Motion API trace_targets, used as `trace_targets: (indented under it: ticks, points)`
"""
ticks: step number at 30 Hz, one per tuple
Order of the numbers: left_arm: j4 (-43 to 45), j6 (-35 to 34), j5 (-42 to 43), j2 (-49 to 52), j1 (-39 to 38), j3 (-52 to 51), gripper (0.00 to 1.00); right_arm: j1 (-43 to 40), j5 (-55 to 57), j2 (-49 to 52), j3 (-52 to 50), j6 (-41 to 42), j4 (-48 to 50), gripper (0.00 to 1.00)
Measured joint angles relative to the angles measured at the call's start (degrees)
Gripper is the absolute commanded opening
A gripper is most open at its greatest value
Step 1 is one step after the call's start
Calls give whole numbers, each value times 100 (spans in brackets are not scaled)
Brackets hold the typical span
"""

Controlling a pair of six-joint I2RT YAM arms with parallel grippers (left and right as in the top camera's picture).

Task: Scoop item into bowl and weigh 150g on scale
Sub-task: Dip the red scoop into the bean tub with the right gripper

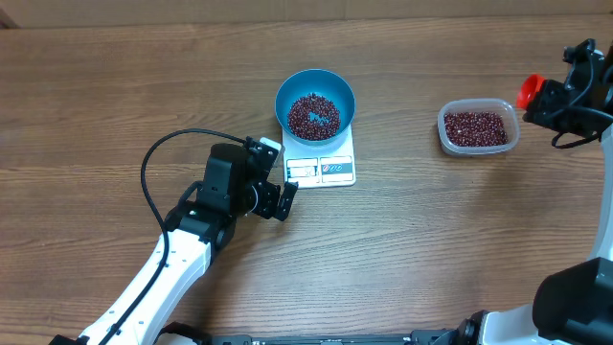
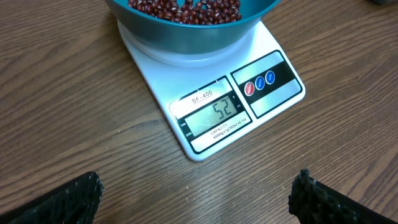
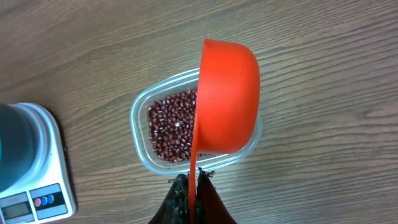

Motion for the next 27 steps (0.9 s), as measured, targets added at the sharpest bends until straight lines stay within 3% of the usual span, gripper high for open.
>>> trace_targets:
  ticks: [27]
  points:
    - [0, -2, 0, 0, 0, 0, 100, 310, -2, 1005, -282, -581, 0, 4]
